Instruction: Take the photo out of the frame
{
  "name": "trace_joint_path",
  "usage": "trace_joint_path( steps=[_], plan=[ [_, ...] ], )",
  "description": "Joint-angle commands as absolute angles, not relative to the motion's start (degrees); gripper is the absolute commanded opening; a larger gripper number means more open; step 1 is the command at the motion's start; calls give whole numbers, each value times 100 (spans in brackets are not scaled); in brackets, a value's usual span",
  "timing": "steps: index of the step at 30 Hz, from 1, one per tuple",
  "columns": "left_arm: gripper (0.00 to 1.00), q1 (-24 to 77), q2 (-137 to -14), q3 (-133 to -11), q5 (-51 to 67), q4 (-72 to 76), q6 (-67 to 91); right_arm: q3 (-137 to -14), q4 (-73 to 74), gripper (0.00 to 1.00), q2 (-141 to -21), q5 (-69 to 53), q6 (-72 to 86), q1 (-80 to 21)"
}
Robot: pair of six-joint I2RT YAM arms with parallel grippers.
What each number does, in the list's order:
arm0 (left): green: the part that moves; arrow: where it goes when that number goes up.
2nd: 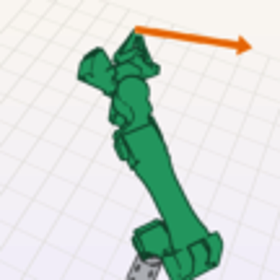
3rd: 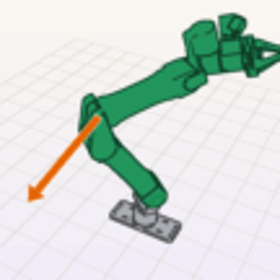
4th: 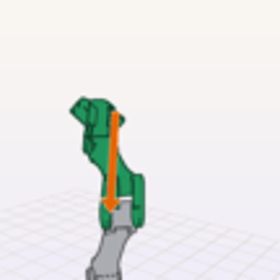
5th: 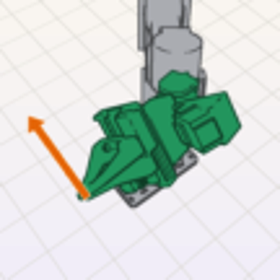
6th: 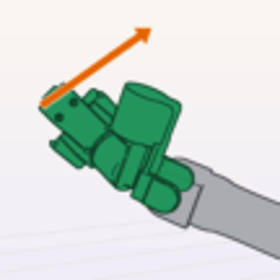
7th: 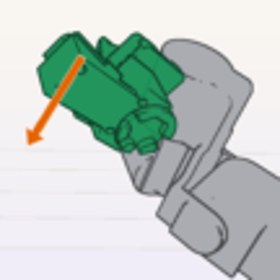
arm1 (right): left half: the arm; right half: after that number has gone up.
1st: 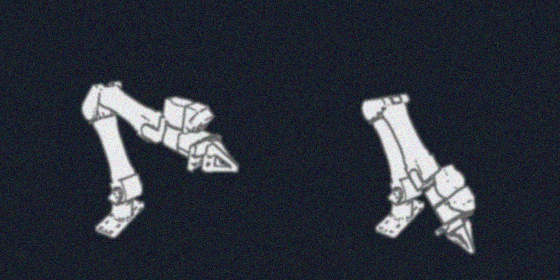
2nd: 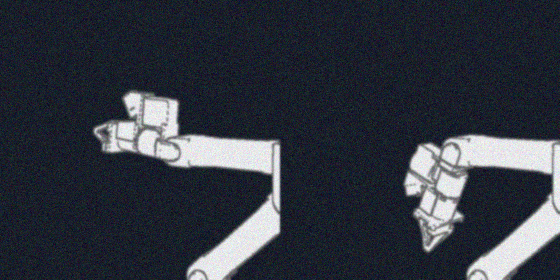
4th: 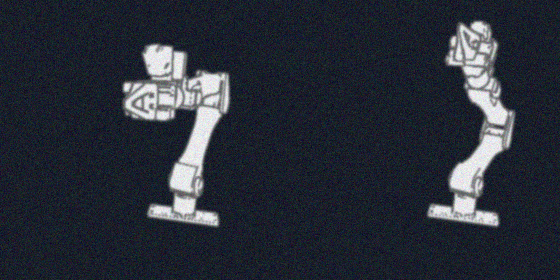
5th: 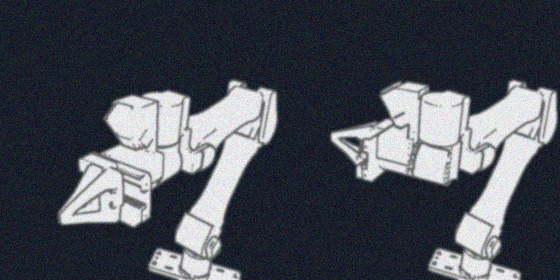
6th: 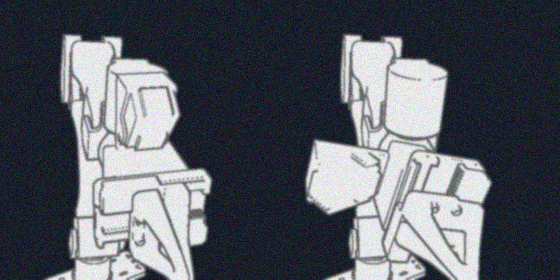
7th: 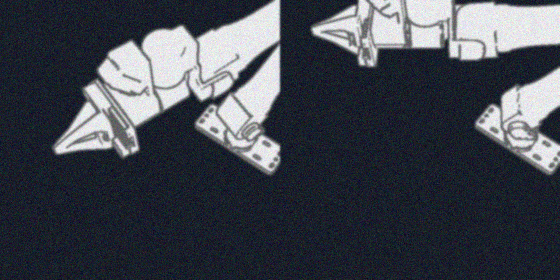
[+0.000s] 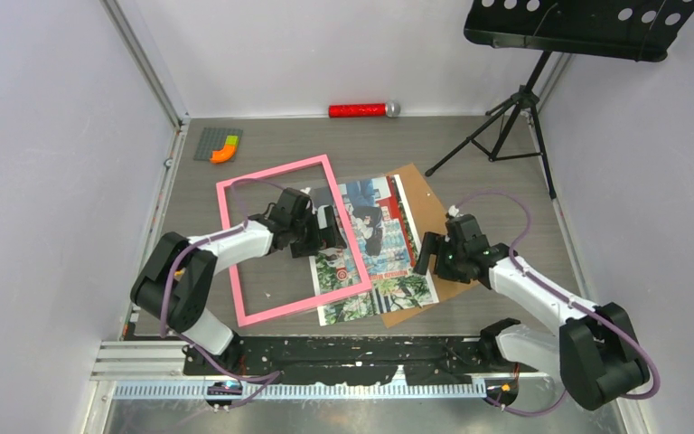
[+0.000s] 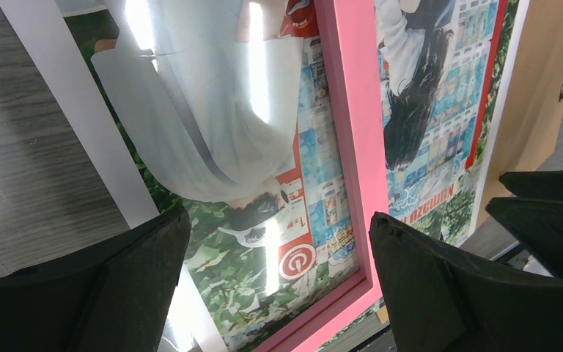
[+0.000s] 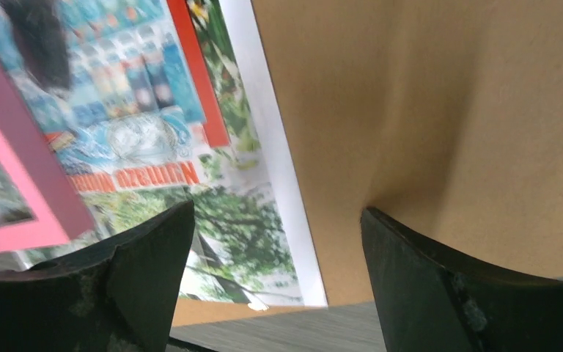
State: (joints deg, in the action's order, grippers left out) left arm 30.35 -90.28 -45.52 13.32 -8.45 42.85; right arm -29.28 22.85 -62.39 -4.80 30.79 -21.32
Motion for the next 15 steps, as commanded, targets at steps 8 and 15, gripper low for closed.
trace_joint_path(
  steps=[8, 15],
  plan=[
    [100, 3040, -9628, -4176, 1286, -1334, 4315, -2694, 1308, 88, -7703, -1500, 3651, -2995],
    [100, 3050, -9681, -3888, 1543, -833, 4583, -2616, 363, 87, -8549, -2164, 3924, -3004]
  ],
)
